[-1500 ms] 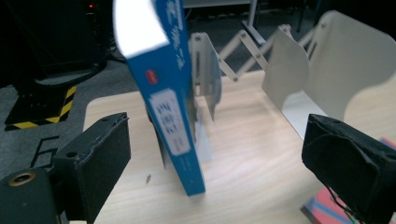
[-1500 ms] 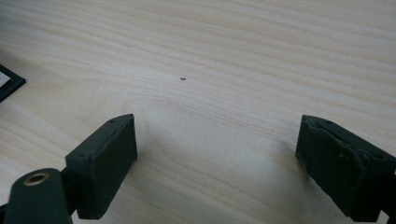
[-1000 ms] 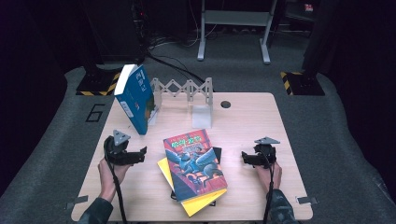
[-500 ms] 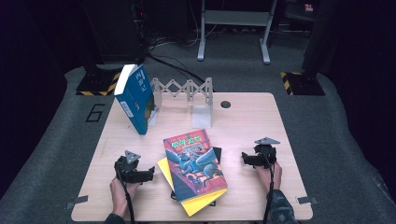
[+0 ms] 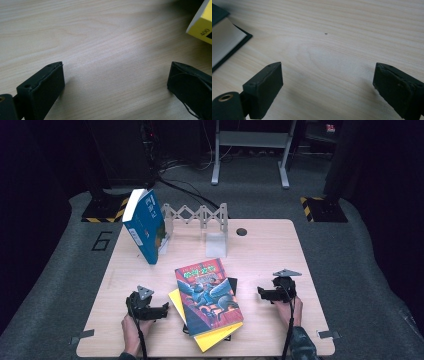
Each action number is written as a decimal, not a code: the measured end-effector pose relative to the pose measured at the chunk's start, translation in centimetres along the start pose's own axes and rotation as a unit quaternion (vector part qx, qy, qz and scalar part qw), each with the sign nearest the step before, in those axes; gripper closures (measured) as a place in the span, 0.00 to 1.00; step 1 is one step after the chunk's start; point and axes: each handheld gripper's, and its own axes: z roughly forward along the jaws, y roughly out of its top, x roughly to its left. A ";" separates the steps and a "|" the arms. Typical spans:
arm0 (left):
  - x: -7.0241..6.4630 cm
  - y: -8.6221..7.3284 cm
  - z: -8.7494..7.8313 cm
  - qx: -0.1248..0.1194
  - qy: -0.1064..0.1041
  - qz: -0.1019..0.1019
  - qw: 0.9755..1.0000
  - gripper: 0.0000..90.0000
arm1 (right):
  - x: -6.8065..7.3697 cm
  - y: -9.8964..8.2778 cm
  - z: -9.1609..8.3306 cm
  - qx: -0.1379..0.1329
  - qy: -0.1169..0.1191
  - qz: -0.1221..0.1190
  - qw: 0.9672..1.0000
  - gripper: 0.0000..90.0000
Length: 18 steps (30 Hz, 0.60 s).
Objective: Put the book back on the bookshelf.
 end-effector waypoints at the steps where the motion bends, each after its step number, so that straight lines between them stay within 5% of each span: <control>1: 0.0 0.0 0.0 0.000 0.001 0.001 1.000 0.01 | 0.1 0.1 -0.3 -0.001 0.010 0.005 1.000 0.10; 5: 0.2 0.1 -0.1 0.007 -0.003 0.005 1.000 0.00 | 1.0 1.2 -1.8 -0.008 0.045 0.003 0.999 0.11; 6: 0.5 0.2 -0.2 0.002 -0.007 -0.012 1.000 0.00 | 1.7 1.9 -2.7 -0.015 0.066 0.004 0.998 0.12; 8: 0.7 0.4 -0.3 0.002 -0.009 -0.015 1.000 0.00 | 2.2 2.2 -3.0 -0.019 0.080 0.005 0.997 0.13; 14: 1.3 1.8 -1.9 -0.014 -0.007 -0.026 1.000 0.00 | 6.8 4.3 -4.3 -0.023 0.118 -0.047 0.992 0.15; 18: 1.4 2.8 -2.6 -0.023 -0.013 -0.032 0.999 0.00 | 8.3 5.0 -4.2 -0.016 0.134 -0.061 0.989 0.16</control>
